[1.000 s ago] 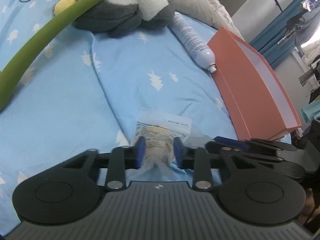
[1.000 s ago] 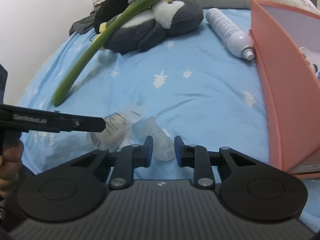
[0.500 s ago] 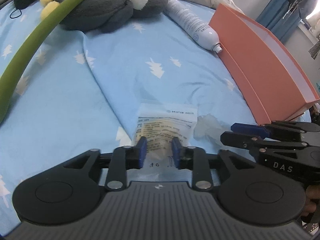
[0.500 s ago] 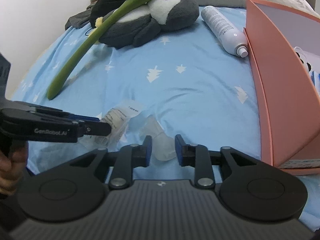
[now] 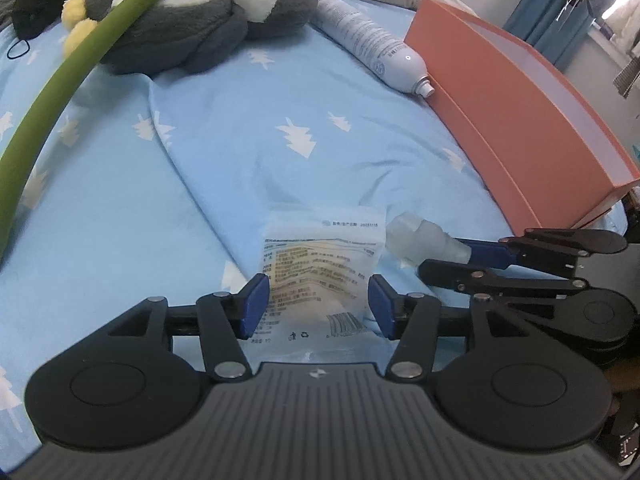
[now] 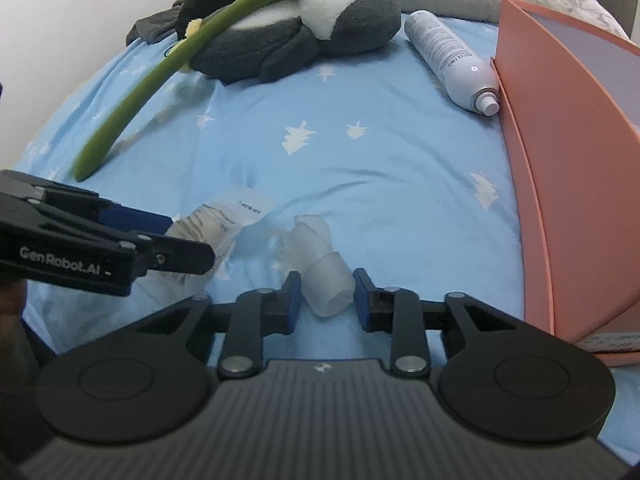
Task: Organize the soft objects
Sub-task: 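Grasp the clear plastic piece with the right tool while the left tool holds the bag, then carry the bag with the left tool while the right tool carries the plastic piece over the box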
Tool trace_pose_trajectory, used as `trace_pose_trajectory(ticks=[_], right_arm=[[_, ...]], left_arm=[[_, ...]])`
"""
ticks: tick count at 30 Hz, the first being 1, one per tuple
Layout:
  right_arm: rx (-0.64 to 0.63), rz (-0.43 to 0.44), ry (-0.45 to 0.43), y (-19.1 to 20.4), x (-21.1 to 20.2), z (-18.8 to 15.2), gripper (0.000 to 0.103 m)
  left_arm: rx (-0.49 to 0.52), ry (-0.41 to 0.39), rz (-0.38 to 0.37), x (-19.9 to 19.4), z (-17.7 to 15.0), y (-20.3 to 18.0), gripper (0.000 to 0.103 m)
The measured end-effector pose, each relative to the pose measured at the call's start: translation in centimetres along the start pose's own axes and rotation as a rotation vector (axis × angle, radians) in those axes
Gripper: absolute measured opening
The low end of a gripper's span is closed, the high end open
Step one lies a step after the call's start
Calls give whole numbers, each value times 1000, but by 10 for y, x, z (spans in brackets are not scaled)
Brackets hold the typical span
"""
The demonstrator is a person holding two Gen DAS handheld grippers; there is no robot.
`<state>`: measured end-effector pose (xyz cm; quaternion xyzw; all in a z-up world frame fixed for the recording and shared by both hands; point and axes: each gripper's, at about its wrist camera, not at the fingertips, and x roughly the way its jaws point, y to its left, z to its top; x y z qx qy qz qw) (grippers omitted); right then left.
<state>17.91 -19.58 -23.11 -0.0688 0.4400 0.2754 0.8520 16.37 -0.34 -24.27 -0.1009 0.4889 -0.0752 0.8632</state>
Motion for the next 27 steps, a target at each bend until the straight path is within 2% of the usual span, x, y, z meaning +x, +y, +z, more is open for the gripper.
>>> trace_pose_trajectory(ticks=[5, 9, 14, 19, 27], right_arm=[[30, -16, -21, -4, -12, 1, 27], [56, -41, -23, -7, -18, 0, 27], [90, -50, -11, -8, -22, -3, 27], [72, -87, -31, -2, -29, 0, 27], [108, -78, -68, -1, -48, 10, 27]], left_arm=[[10, 5, 30, 1, 2, -2, 58], [37, 1, 60, 0, 0, -8, 48], [42, -5, 74, -7, 1, -13, 44], [20, -19, 74, -17, 4, -13, 43], [-10, -66, 50, -39, 14, -16, 39]])
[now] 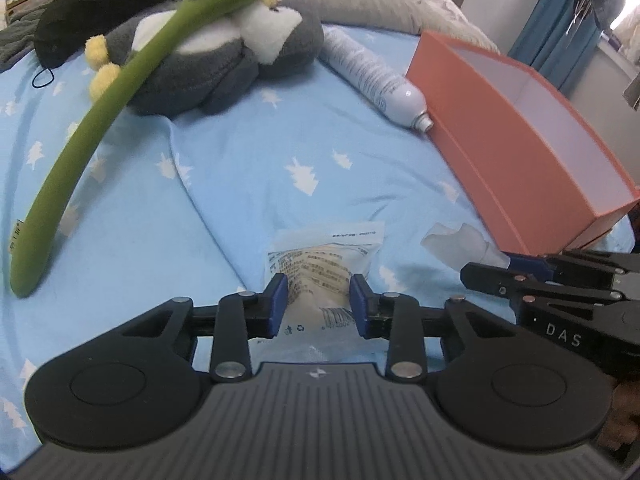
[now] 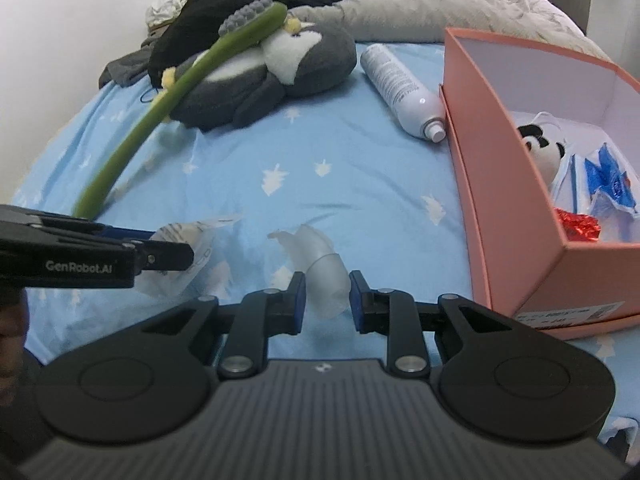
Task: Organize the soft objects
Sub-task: 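Carry the bag with the left tool while the right tool carries the plastic piece over the box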
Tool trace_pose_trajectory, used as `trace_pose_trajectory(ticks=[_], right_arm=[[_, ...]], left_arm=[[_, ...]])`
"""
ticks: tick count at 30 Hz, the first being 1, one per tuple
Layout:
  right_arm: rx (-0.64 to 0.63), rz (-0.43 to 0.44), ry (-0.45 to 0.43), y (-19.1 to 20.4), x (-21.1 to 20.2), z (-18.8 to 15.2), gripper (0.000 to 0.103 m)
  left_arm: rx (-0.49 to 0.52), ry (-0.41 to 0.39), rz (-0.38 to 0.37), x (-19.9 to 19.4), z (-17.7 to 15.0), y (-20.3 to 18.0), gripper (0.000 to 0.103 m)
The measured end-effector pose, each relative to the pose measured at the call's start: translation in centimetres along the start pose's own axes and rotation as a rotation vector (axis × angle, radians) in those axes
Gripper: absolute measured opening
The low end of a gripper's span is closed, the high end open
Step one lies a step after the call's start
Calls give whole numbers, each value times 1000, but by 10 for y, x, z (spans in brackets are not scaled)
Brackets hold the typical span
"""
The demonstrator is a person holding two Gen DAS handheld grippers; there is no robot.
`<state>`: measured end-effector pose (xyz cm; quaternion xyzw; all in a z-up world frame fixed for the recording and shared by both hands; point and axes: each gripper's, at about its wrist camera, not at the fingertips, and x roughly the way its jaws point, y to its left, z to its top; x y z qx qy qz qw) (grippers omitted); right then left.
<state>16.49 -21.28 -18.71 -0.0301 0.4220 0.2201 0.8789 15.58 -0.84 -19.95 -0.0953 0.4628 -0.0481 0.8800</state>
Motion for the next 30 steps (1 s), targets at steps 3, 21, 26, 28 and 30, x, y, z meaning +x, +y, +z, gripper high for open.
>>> trace_pose_trajectory(ticks=[3, 21, 26, 28, 30], right_arm=[[15, -3, -20, 0, -9, 5, 27], [22, -36, -176, -3, -70, 43, 27], [28, -61, -237, -9, -91, 57, 27], [34, -72, -258, -14, -99, 62, 27], [45, -85, -280, -20, -108, 66, 27]], left_arm=[[4, -16, -5, -7, 4, -2, 37], [41, -169, -73, -64, 47, -36, 37], [71, -234, -106, -82, 70, -58, 37], [79, -256, -117, -88, 79, -67, 37], [82, -273, -134, -92, 89, -76, 37]])
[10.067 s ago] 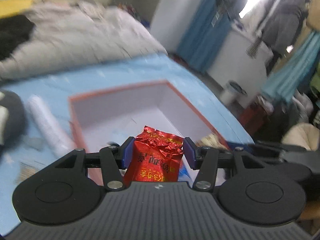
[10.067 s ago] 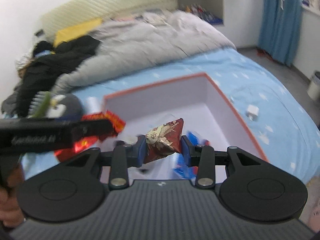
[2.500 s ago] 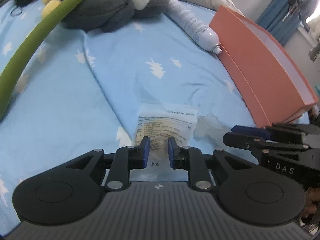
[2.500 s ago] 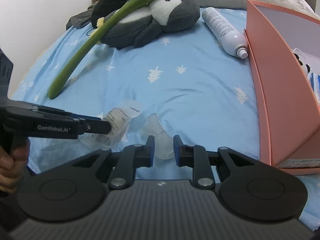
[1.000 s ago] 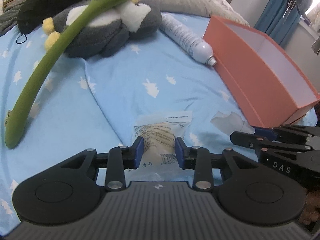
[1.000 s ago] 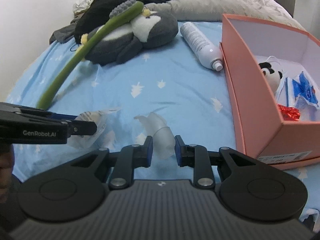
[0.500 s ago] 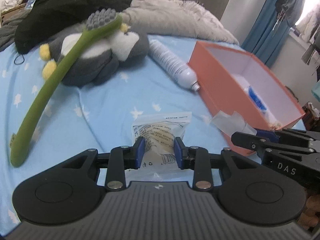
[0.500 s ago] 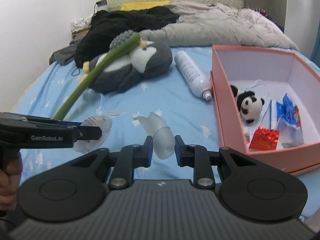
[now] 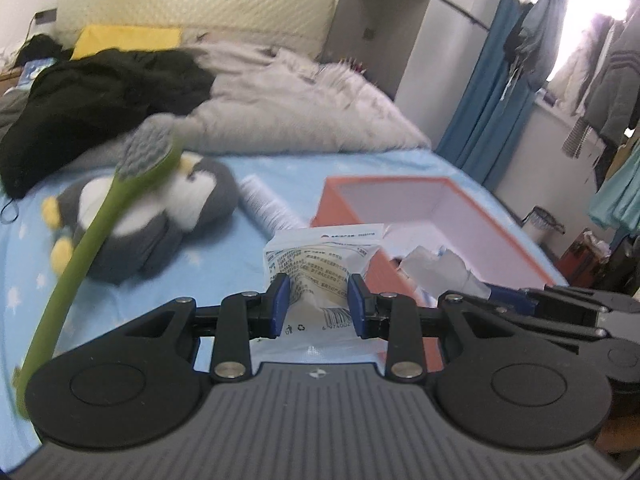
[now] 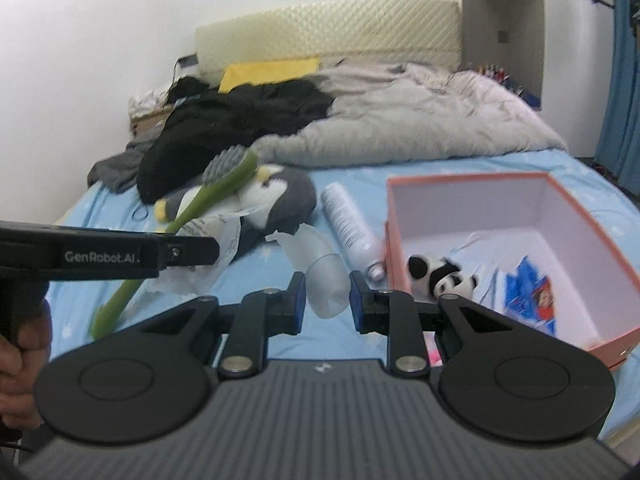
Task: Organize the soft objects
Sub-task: 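Carry the bag with the left tool while the right tool carries the plastic piece over the box, then open the left tool releasing the bag into the box while the right tool releases the plastic piece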
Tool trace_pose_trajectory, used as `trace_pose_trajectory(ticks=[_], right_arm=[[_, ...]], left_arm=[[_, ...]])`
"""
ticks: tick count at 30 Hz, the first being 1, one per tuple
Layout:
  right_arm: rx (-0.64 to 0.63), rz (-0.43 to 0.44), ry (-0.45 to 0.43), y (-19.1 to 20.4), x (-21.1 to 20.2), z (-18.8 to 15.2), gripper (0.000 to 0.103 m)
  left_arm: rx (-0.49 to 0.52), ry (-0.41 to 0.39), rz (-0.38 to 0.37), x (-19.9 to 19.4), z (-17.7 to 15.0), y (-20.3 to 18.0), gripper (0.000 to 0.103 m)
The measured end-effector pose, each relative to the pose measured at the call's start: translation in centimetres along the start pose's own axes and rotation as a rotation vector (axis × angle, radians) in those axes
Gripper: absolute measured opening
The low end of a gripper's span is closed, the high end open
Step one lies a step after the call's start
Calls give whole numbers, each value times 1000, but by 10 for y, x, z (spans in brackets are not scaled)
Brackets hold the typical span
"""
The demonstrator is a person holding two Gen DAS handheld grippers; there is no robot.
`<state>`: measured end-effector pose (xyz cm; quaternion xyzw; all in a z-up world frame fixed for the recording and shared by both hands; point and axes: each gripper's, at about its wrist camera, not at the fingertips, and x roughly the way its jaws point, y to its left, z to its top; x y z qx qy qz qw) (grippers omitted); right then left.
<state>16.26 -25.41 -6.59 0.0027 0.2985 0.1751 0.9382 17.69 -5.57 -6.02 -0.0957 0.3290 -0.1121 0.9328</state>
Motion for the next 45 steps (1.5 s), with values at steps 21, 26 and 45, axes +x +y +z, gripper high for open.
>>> trace_pose_trajectory(ticks=[21, 26, 45], right_arm=[[170, -198, -6, -121, 2, 27, 27], [260, -240, 72, -158, 30, 13, 27], [367, -258, 174, -188, 53, -15, 40]], left_arm=[[119, 109, -179, 108, 54, -121, 37], [128, 196, -180, 162, 51, -144, 37], [131, 300, -150, 207, 41, -151, 64]])
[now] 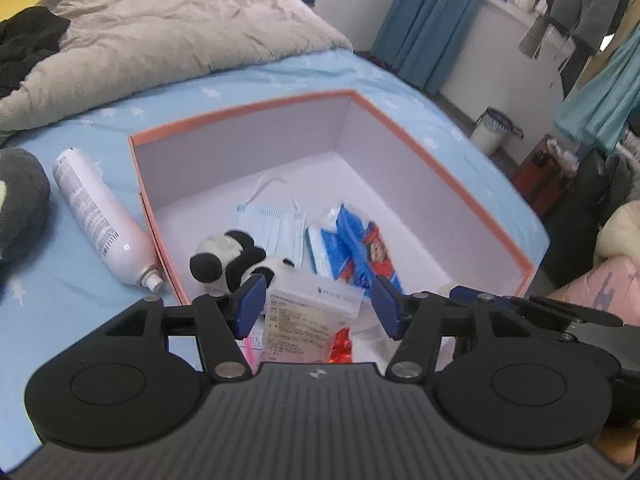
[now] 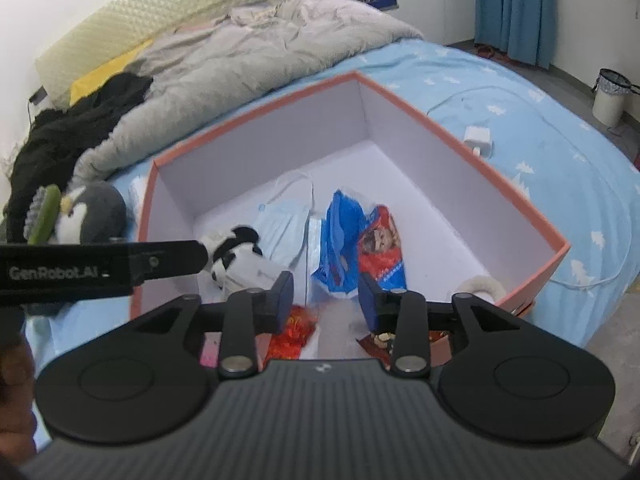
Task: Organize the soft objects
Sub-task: 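Open the left tool releasing the bag into the box while the right tool releases the plastic piece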
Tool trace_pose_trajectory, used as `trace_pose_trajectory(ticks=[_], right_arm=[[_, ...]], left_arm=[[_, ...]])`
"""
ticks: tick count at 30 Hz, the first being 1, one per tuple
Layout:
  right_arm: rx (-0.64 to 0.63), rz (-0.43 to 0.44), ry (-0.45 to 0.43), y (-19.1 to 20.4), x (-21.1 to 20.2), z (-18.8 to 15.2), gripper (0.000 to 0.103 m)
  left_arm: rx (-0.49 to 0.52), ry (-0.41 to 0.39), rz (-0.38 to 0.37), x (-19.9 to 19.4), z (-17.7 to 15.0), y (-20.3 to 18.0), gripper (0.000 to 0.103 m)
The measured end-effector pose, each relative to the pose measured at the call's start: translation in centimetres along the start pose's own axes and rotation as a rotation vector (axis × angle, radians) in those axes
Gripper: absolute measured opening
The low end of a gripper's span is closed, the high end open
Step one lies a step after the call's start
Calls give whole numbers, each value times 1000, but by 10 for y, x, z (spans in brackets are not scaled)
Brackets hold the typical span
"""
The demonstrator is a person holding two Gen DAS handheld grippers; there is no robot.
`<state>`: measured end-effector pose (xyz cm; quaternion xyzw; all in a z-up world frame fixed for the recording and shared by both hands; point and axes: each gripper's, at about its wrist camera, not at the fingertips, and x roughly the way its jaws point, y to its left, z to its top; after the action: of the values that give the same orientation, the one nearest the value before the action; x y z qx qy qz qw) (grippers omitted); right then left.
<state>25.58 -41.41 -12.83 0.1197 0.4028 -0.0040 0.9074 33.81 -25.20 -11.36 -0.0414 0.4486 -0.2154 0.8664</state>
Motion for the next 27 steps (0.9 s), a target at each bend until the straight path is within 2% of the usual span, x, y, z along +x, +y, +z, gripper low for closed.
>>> trace_pose_trajectory(ticks=[8, 13, 18, 22, 27], right_arm=[[-12, 31, -125, 9, -65, 19, 40], [-29, 52, -190, 19, -112, 26, 40], [-49, 82, -254, 34, -159, 27, 40], [-68, 84, -304, 44, -189, 22, 40], [-99, 87, -313, 48, -212, 6, 40]], left_arm=[[31, -94, -12, -75, 10, -13, 64], [36, -164, -44, -129, 4, -19, 64], [45, -224, -51, -183, -10, -26, 64], [94, -266, -15, -221, -26, -35, 64], [105, -291, 3, -255, -51, -31, 68]])
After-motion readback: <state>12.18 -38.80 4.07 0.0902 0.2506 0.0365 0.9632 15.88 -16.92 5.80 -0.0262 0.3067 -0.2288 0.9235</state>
